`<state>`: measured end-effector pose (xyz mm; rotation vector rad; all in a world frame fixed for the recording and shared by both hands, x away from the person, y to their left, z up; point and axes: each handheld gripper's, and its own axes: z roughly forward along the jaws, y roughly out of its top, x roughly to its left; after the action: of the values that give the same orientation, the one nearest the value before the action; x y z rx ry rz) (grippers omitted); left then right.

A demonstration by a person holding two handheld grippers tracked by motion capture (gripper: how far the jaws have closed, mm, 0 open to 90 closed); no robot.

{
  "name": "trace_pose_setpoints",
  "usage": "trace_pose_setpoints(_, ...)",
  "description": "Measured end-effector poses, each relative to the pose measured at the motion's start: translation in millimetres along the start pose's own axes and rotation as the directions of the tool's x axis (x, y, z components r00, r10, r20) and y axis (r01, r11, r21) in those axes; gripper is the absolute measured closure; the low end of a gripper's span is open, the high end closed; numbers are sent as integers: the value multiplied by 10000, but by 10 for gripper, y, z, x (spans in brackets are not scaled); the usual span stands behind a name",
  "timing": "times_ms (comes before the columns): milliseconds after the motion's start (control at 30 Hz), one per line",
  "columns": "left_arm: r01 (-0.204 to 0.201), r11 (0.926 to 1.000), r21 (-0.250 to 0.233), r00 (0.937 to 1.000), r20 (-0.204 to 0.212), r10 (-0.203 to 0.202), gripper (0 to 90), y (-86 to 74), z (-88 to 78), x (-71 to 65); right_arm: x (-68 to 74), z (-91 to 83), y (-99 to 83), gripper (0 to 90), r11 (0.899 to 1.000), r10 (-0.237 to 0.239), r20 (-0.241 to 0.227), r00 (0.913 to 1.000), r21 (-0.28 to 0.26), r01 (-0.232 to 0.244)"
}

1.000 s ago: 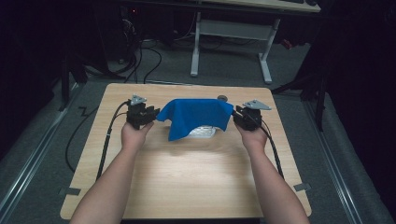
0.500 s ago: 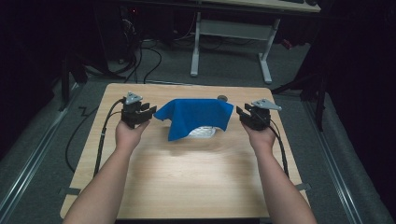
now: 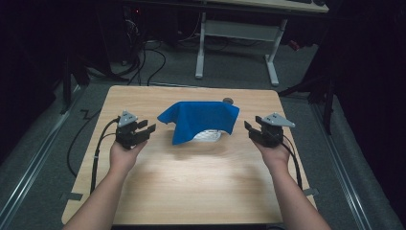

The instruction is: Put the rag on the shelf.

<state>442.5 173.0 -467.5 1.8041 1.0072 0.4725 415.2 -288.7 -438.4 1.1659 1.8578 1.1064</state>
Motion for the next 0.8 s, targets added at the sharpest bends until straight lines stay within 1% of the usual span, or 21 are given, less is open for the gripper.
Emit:
trace_pose_setpoints(33, -65, 10000, -28, 10000, 18, 65, 564, -39, -49, -28, 28, -38, -18, 469, 9999, -121, 65, 9999, 30, 121)
trace_pose_setpoints(67, -111, 9999, 31, 9999, 44, 110, 561, -56, -78, -49, 69, -72, -28, 453, 9994, -269, 63, 9996, 224, 267)
trace_pose_setpoints(100, -210, 9998, 70, 9998, 51, 209, 558, -78, -117, -79, 91, -95, -39, 453, 9988, -444, 59, 9990, 201, 443)
trace_pose_setpoints(133, -234, 9997, 75, 9997, 89, 234, 555, -102, -157, -114, 120, -137, -62, 452, 9983, -575, 58, 9983, 11, 575)
trace_pose_setpoints(167, -243, 9997, 60, 9996, 141, 242, 552, -128, -197, -148, 151, -180, -79, 446, 9983, -578, 88, 9983, -78, 579)
trace_pose_setpoints(200, -249, 9997, 55, 9995, 178, 248, 546, -157, -239, -182, 194, -240, -88, 412, 9976, -661, -134, 9977, 187, 664)
trace_pose_setpoints(233, -254, 9996, 89, 9994, 216, 252, 546, -189, -277, -216, 194, -240, -88, 412, 9976, -661, -134, 9977, 187, 664)
trace_pose_setpoints(300, -258, 9995, 168, 9991, 334, 252, 537, -251, -343, -280, 244, -310, -136, 410, 9979, -627, -280, 9976, 114, 630)
trace_pose_setpoints(367, -300, 9993, 209, 9989, 378, 291, 524, -319, -410, -351, 299, -369, -194, 398, 9983, -534, -437, 9976, 208, 544)
trace_pose_setpoints(433, -163, 9997, 155, 9986, 515, 155, 511, -405, -470, -418, 365, -425, -268, 388, 9981, -505, -580, 9970, 309, 524)
trace_pose_setpoints(500, 13, 9994, 353, 9970, 779, -40, 496, -509, -501, -495, 444, -488, -353, 390, 9977, -583, -617, 9964, 298, 602)
trace_pose_setpoints(533, 74, 9988, 476, 9958, 903, -117, 486, -582, -513, -551, 486, -517, -401, 388, 9980, -511, -673, 9964, 324, 534)
trace_pose_setpoints(567, 109, 9986, 517, 9949, 995, -160, 479, -630, -519, -583, 537, -543, -462, 375, 9980, -455, -806, 9957, 398, 488)
trace_pose_setpoints(600, 133, 9983, 572, 9937, 1101, -196, 470, -701, -525, -629, 608, -567, -554, 359, 9971, -479, -1040, 9934, 537, 537)
trace_pose_setpoints(633, 98, 9976, 680, 9926, 1202, -180, 470, -785, -525, -674, 608, -567, -554, 359, 9971, -479, -1040, 9934, 537, 537)
trace_pose_setpoints(667, -44, 9961, 878, 9911, 1332, -74, 467, -879, -522, -717, 646, -586, -604, 352, 9962, -439, -1147, 9924, 695, 521)
trace_pose_setpoints(700, -201, 9929, 1172, 9901, 1401, 35, 473, -960, -510, -757, 683, -605, -663, 345, 9958, -297, -1254, 9917, 817, 401)
trace_pose_setpoints(733, -381, 9852, 1668, 9891, 1465, 135, 485, -990, -493, -788, 720, -623, -730, 339, 9950, -202, -1311, 9912, 943, 328)
trace_pose_setpoints(767, -658, 9798, 1887, 9848, 1703, 333, 449, -1026, -471, -828, 789, -677, -927, 359, 9955, -209, -1184, 9927, 891, 316)
trace_pose_setpoints(800, -658, 9798, 1887, 9848, 1703, 333, 456, -1026, -471, -828, 789, -677, -927, 359, 9955, -209, -1184, 9927, 891, 316)
